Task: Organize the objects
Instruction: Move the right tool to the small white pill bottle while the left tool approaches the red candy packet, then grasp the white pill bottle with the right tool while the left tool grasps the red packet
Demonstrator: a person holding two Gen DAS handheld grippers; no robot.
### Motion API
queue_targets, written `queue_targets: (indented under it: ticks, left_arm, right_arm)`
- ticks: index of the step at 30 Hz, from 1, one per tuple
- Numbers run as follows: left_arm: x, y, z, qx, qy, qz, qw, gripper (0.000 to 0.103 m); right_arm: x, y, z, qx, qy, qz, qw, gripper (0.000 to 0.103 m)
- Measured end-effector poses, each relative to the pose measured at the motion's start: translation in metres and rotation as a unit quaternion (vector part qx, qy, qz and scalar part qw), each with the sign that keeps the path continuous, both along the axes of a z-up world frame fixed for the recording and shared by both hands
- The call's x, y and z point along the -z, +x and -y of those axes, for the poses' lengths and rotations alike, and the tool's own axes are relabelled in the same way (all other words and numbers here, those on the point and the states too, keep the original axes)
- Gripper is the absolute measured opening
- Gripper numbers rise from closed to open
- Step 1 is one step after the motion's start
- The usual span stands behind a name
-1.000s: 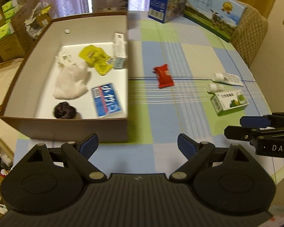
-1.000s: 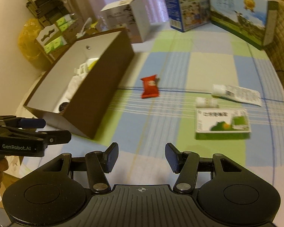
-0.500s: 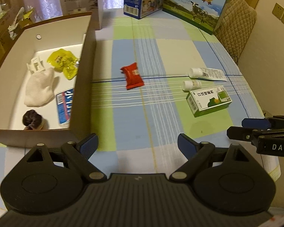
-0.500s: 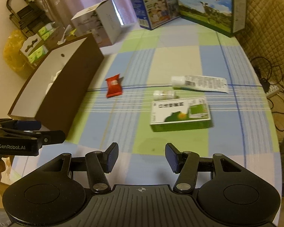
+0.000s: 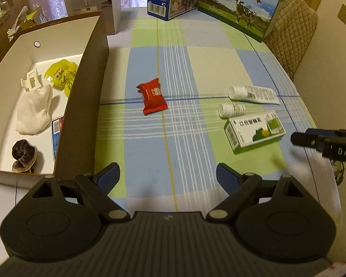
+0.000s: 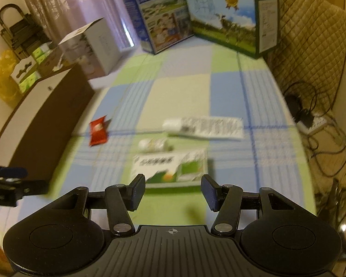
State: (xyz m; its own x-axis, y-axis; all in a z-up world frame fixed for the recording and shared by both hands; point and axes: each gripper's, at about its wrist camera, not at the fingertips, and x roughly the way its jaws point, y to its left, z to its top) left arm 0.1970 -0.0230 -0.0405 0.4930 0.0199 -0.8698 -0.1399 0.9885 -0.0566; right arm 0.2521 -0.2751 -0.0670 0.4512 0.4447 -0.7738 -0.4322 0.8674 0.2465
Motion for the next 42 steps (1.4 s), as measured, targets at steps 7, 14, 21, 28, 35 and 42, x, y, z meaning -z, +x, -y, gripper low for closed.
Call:
queue_targets:
  ticks: [7, 14, 21, 28, 35, 42]
  left_arm:
    - [0.008, 0.02, -0.004, -0.018, 0.007, 0.006, 0.9998, 0.088]
    - [0.016, 0.044, -0.012, -0.025, 0.017, 0.006, 0.9995, 0.088]
    - [0.026, 0.069, -0.019, -0.029, 0.021, -0.001, 0.9994, 0.088]
    - [0.039, 0.085, -0.03, -0.03, 0.017, -0.015, 0.9993, 0.088]
    - [0.046, 0.096, -0.034, -0.025, 0.014, -0.02, 0.9994, 0.088]
    - [0.052, 0.109, -0.037, -0.022, 0.01, -0.024, 0.9994, 0.088]
  right_arm:
    - [0.007, 0.036, -0.008, -0.012, 0.014, -0.008, 1.0, 0.052]
    - [0.024, 0.053, -0.051, -0.033, -0.005, -0.018, 0.999, 0.052]
    - [0.05, 0.068, -0.089, -0.036, -0.046, -0.037, 0.998, 0.052]
    - [0.064, 0.078, -0.107, -0.023, -0.062, -0.058, 0.996, 0.052]
    - [0.073, 0.078, -0.116, -0.014, -0.087, -0.045, 0.995, 0.044]
    - [0.062, 0.077, -0.106, -0.017, -0.069, -0.029, 0.997, 0.043]
